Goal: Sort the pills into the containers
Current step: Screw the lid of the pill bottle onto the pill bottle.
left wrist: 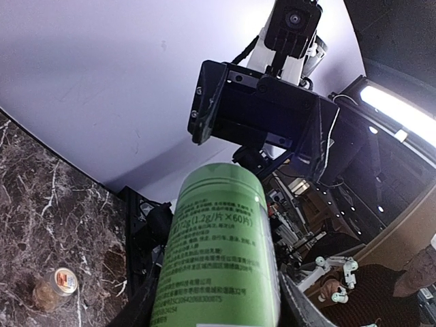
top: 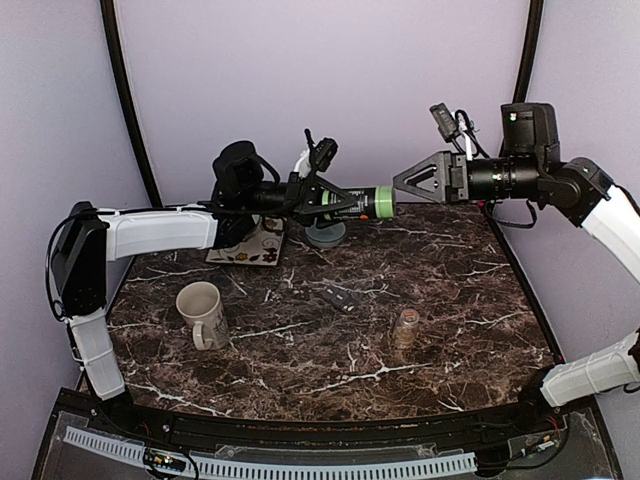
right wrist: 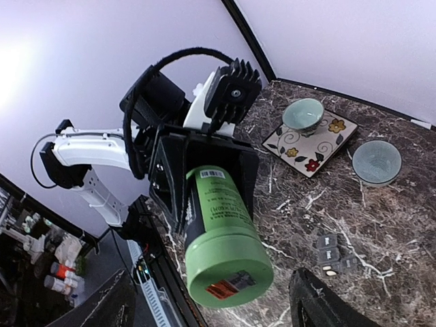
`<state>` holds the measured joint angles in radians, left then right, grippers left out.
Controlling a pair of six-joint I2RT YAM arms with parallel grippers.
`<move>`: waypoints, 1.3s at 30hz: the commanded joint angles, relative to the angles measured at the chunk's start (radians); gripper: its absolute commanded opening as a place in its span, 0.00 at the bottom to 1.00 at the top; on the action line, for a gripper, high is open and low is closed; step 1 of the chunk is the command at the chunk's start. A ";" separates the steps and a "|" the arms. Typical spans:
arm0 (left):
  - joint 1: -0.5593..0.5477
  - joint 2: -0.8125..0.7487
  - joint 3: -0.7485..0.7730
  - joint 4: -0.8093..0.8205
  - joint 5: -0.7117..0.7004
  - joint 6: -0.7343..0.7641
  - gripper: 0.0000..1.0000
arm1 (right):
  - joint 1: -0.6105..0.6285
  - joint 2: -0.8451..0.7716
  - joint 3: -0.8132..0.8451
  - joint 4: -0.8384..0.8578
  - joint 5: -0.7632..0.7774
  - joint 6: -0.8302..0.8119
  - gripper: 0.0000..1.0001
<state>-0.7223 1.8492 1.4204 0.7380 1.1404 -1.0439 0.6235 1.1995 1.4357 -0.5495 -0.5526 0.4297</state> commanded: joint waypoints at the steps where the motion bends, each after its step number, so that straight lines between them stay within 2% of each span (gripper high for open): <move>1: -0.001 0.019 0.058 0.197 0.079 -0.185 0.00 | 0.015 -0.017 0.036 -0.094 0.045 -0.174 0.78; 16: -0.024 0.065 0.112 0.173 0.119 -0.216 0.00 | 0.113 0.011 0.057 -0.161 0.135 -0.271 0.78; 23: -0.034 0.070 0.120 0.164 0.130 -0.215 0.00 | 0.130 0.028 0.071 -0.174 0.183 -0.284 0.74; 26: -0.035 0.071 0.122 0.163 0.136 -0.215 0.00 | 0.136 0.037 0.076 -0.178 0.190 -0.287 0.62; 29: -0.034 0.071 0.121 0.160 0.140 -0.213 0.00 | 0.139 0.044 0.086 -0.180 0.193 -0.283 0.38; 32: -0.035 0.070 0.121 0.161 0.138 -0.199 0.00 | 0.140 0.053 0.093 -0.184 0.195 -0.269 0.21; 36: -0.034 0.059 0.127 0.152 0.131 -0.147 0.00 | 0.137 0.059 0.077 -0.155 0.178 -0.183 0.16; 39: -0.035 0.026 0.130 0.085 0.106 -0.021 0.00 | 0.114 0.066 0.044 -0.103 0.110 -0.045 0.13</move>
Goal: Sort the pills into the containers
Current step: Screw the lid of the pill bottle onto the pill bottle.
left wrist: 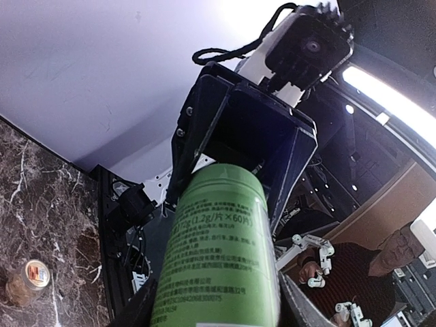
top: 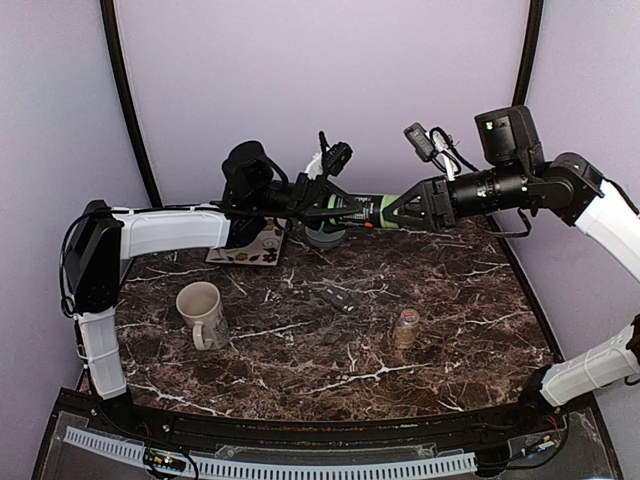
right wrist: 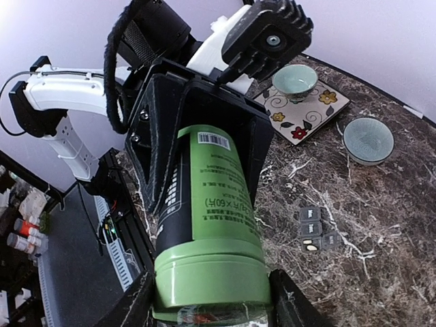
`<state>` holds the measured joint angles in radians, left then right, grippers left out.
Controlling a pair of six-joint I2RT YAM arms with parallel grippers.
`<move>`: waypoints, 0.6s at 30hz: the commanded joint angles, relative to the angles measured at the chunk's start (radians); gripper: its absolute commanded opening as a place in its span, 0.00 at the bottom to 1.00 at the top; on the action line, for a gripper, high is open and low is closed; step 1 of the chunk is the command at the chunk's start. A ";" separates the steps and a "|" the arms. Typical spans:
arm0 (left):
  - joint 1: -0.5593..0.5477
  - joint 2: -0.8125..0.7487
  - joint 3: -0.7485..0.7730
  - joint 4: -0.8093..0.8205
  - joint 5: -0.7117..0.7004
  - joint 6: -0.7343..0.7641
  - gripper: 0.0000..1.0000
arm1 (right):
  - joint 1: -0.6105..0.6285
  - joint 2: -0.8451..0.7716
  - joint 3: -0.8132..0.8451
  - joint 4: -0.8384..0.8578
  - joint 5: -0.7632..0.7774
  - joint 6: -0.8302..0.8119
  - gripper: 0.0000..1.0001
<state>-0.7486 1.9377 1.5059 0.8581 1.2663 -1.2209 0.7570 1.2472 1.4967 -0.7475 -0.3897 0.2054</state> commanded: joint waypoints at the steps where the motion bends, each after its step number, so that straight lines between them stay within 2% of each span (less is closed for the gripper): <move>1: -0.008 -0.076 0.045 -0.068 -0.037 0.209 0.00 | -0.038 0.019 -0.033 0.115 -0.077 0.223 0.12; 7: -0.009 -0.189 0.040 -0.335 -0.190 0.558 0.00 | -0.142 0.018 -0.173 0.313 -0.270 0.535 0.09; 12: -0.029 -0.301 0.009 -0.486 -0.369 0.831 0.00 | -0.166 0.028 -0.284 0.490 -0.383 0.764 0.08; 18: -0.099 -0.384 0.005 -0.679 -0.592 1.131 0.01 | -0.171 0.044 -0.329 0.619 -0.422 0.898 0.05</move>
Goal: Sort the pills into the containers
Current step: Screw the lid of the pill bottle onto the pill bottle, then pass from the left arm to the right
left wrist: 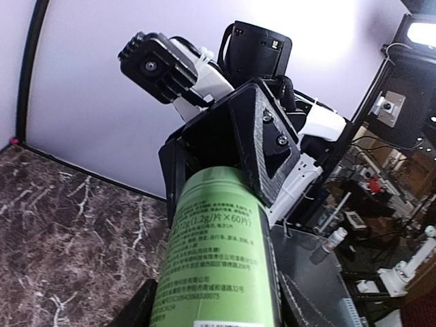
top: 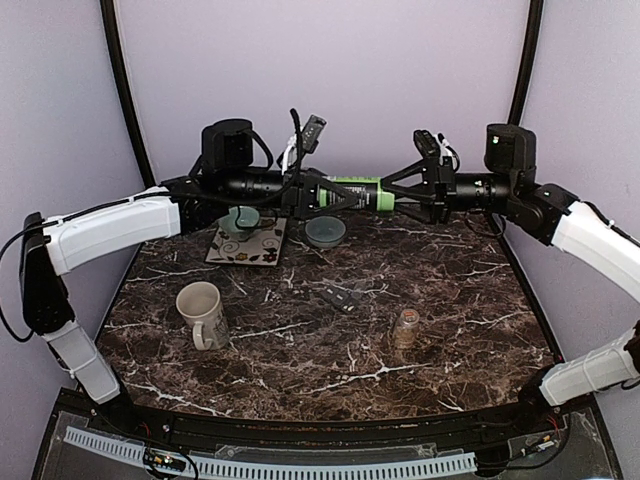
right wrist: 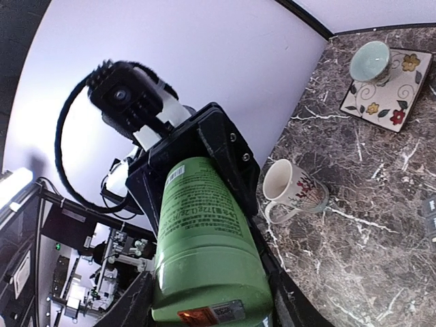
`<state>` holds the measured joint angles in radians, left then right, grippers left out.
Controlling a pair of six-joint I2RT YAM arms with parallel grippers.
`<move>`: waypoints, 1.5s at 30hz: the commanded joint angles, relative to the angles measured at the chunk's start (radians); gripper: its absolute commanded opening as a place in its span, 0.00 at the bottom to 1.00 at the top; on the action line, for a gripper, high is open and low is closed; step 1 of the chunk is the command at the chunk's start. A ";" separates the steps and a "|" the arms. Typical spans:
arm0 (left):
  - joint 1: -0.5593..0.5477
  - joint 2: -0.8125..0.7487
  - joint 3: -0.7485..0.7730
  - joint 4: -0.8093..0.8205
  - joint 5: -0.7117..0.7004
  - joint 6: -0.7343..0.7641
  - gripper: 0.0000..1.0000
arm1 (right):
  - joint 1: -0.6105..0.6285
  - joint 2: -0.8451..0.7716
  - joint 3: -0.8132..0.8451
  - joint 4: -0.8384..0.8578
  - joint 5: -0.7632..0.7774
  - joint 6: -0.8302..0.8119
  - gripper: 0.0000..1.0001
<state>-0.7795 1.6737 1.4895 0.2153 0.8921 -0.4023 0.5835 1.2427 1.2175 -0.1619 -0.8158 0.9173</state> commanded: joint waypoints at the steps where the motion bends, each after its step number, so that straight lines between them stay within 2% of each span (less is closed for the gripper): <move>1: -0.075 -0.125 0.019 -0.057 -0.237 0.342 0.01 | 0.004 0.052 -0.052 0.039 0.001 0.195 0.06; 4: -0.079 -0.140 0.008 -0.090 -0.278 0.387 0.06 | 0.003 0.059 -0.054 0.059 -0.004 0.215 0.05; 7: -0.079 -0.153 -0.012 -0.096 -0.300 0.402 0.16 | 0.003 0.063 -0.049 0.061 -0.003 0.220 0.05; 9: -0.079 -0.159 -0.024 -0.096 -0.315 0.402 0.26 | 0.004 0.062 -0.045 0.056 -0.001 0.221 0.05; 12: -0.080 -0.168 -0.044 -0.090 -0.335 0.401 0.48 | 0.004 0.059 -0.041 0.050 0.005 0.221 0.05; 14: -0.079 -0.171 -0.054 -0.090 -0.340 0.402 0.55 | 0.004 0.056 -0.039 0.044 0.010 0.222 0.05; 19: -0.081 -0.192 -0.076 -0.088 -0.363 0.448 0.53 | 0.003 0.051 -0.042 0.053 0.013 0.249 0.05; 30: -0.127 -0.287 -0.205 0.015 -0.570 0.587 0.52 | 0.003 0.059 -0.021 0.030 0.013 0.256 0.05; 32: -0.128 -0.287 -0.206 0.016 -0.579 0.591 0.57 | 0.004 0.065 -0.009 0.015 0.011 0.247 0.04; 37: -0.127 -0.289 -0.212 0.021 -0.582 0.565 0.81 | 0.003 0.072 0.011 -0.015 0.015 0.213 0.04; 39: -0.127 -0.290 -0.210 0.016 -0.591 0.551 0.88 | 0.004 0.071 0.017 -0.026 0.020 0.201 0.04; 42: -0.125 -0.294 -0.209 0.012 -0.616 0.532 0.91 | 0.004 0.069 0.041 -0.064 0.041 0.158 0.04; 45: -0.120 -0.300 -0.214 0.009 -0.666 0.500 0.91 | -0.003 0.079 0.096 -0.177 0.100 0.069 0.04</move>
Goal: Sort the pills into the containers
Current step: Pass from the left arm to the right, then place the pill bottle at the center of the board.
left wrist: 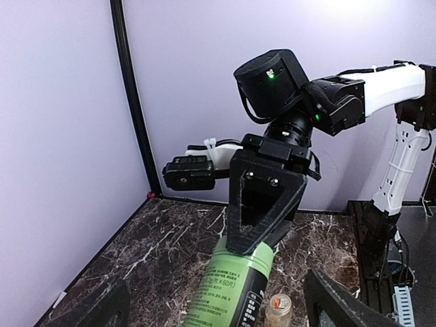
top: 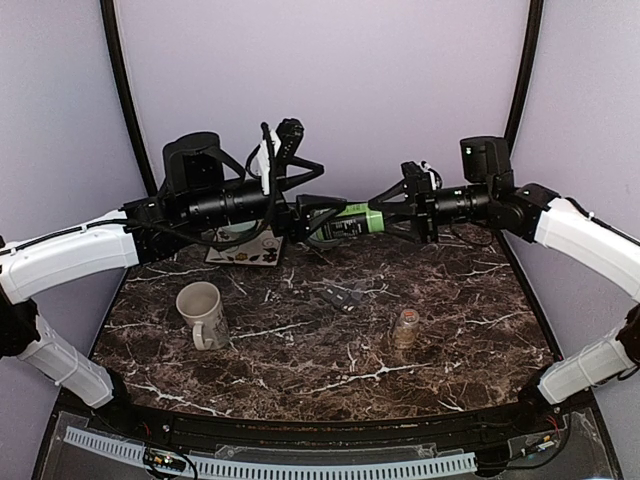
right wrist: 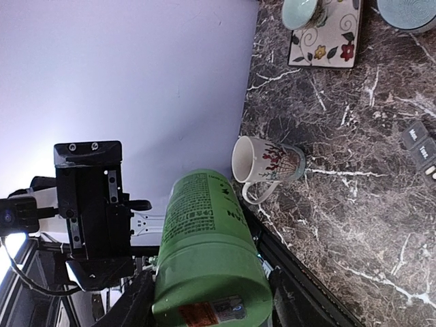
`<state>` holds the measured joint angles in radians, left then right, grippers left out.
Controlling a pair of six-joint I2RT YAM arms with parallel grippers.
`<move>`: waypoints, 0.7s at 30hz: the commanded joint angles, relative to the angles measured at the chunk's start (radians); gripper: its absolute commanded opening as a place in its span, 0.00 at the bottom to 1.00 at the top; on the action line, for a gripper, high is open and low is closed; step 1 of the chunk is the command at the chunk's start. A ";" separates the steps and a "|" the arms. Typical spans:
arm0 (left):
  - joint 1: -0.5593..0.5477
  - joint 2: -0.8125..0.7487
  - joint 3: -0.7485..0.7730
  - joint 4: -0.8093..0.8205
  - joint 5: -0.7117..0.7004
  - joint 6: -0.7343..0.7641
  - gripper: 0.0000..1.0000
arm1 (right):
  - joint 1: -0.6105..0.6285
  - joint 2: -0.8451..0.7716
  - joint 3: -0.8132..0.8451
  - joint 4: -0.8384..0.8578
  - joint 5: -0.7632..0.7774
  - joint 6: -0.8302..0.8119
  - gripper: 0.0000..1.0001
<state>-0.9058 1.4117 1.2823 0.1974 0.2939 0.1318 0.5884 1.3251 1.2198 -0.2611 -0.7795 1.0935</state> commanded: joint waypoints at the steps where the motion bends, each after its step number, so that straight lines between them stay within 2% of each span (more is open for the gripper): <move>1: 0.007 -0.039 -0.007 0.023 -0.094 -0.047 0.91 | -0.012 0.001 0.119 -0.129 0.096 -0.153 0.04; 6: 0.010 -0.044 -0.022 0.003 -0.183 -0.111 0.91 | -0.036 0.046 0.261 -0.419 0.322 -0.426 0.04; 11: 0.009 -0.046 -0.036 -0.022 -0.206 -0.157 0.91 | -0.086 0.102 0.355 -0.624 0.585 -0.625 0.04; 17: 0.010 -0.038 -0.043 -0.055 -0.195 -0.186 0.90 | -0.118 0.192 0.414 -0.785 0.857 -0.756 0.03; 21: 0.009 -0.033 -0.046 -0.069 -0.178 -0.202 0.90 | -0.126 0.241 0.416 -0.847 0.977 -0.786 0.04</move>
<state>-0.9005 1.4055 1.2518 0.1520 0.1078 -0.0372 0.4679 1.5459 1.6035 -1.0130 0.0063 0.3943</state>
